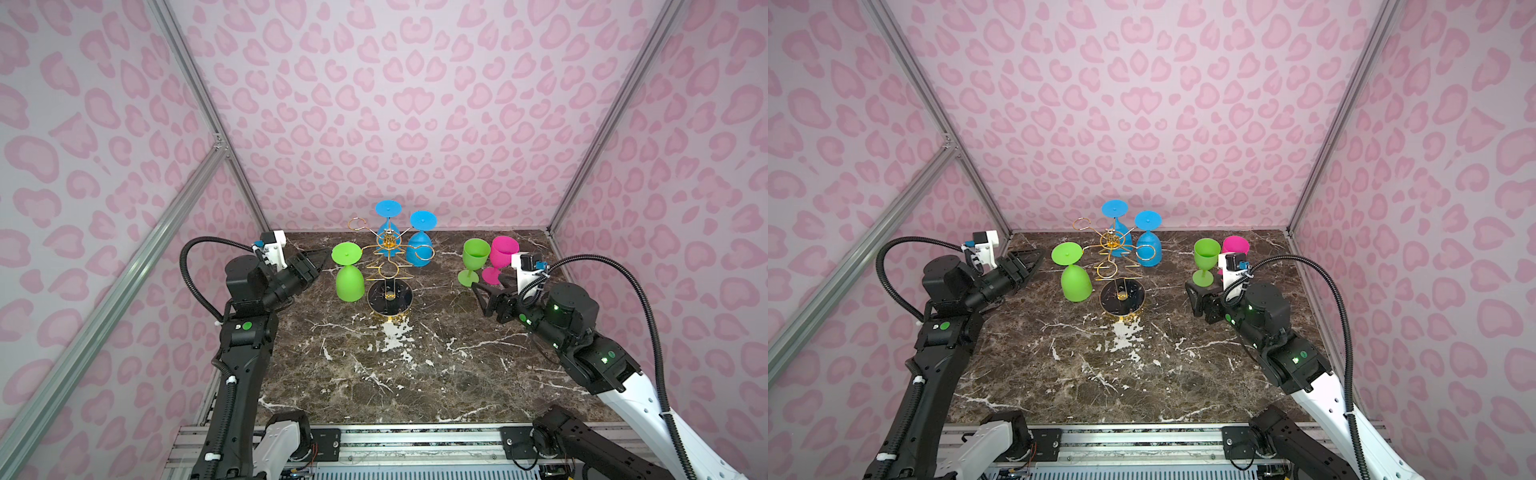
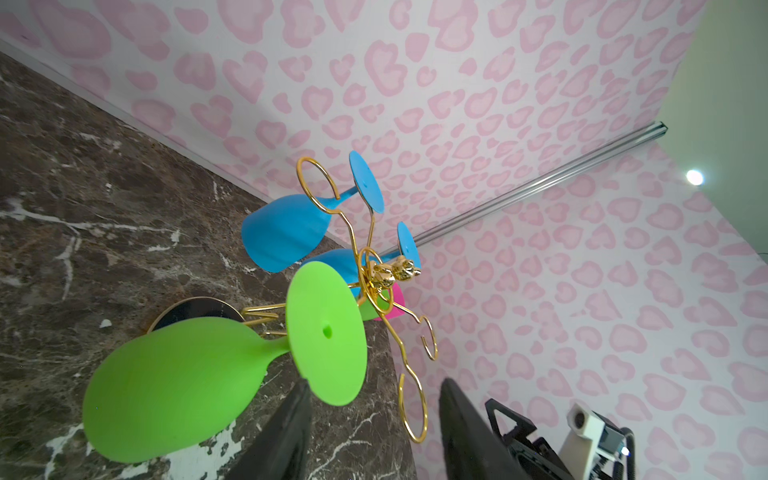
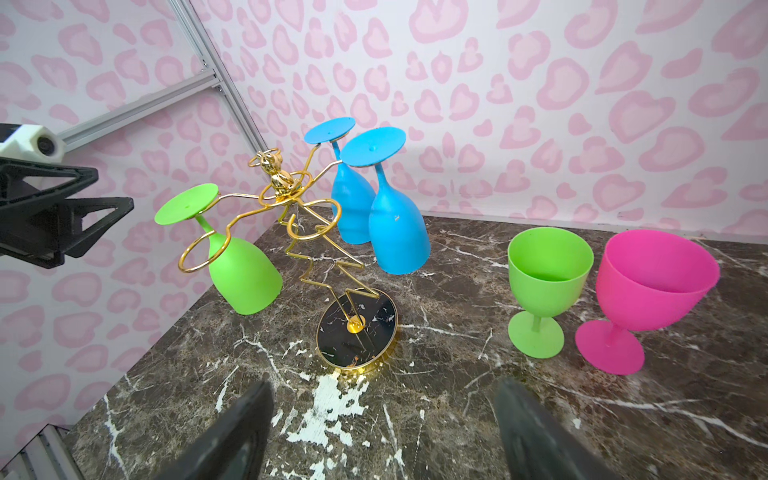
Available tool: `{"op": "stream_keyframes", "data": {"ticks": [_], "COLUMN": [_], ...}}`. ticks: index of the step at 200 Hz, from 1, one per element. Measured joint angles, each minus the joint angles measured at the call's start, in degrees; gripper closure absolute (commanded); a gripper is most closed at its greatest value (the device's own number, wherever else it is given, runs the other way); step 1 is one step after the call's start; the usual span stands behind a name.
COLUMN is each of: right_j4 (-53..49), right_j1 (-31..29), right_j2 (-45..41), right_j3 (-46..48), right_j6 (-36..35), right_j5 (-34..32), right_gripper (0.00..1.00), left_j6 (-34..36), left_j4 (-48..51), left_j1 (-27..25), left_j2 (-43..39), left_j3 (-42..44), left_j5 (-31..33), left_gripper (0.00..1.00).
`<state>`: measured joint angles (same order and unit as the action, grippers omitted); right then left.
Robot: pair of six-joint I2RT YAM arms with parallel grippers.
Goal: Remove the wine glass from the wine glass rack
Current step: 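Reach the left gripper to the green glass base on the rack and grip it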
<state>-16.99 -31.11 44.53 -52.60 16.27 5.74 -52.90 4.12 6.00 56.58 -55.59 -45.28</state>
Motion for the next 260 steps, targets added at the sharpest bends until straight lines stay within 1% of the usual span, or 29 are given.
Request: {"op": "stream_keyframes", "data": {"ticks": [49, 85, 162, 164, 167, 199, 260], "right_j4": [1.0, 1.0, 1.0, 1.0, 1.0, 1.2, 1.2], "right_j1": [0.0, 0.0, 0.0, 0.0, 0.0, 0.0, 0.0], "right_j2": [-0.4, -1.2, -1.6, -1.5, -1.5, -1.0, -0.9], "right_j3": [0.0, 0.0, 0.4, 0.4, 0.4, 0.9, 0.9], "right_j6": [0.0, 0.0, 0.5, 0.6, 0.6, 0.7, 0.7], "right_j5": [1.0, 1.2, 0.7, 0.7, 0.7, 0.7, 0.7], "right_gripper": [0.15, 0.15, 0.14, 0.14, 0.14, 0.14, 0.14], "left_j6": [-1.0, -0.8, 0.5, 0.5, 0.5, 0.5, 0.5], "left_j4": [0.2, 0.2, 0.5, 0.5, 0.5, 0.4, 0.2], "left_j1": [0.0, 0.0, -0.1, -0.1, -0.2, -0.8, -1.7], "left_j2": [2.6, 4.1, 6.8, 6.9, 7.0, 8.0, 9.8], "left_j3": [0.0, 0.0, 0.0, 0.0, 0.0, -0.8, -1.7], "left_j5": [-3.9, -4.4, -4.4, -4.4, -4.4, -4.2, -3.7], "left_gripper": [0.59, 0.62, 0.63, 0.66, 0.67, 0.73, 0.76]}}
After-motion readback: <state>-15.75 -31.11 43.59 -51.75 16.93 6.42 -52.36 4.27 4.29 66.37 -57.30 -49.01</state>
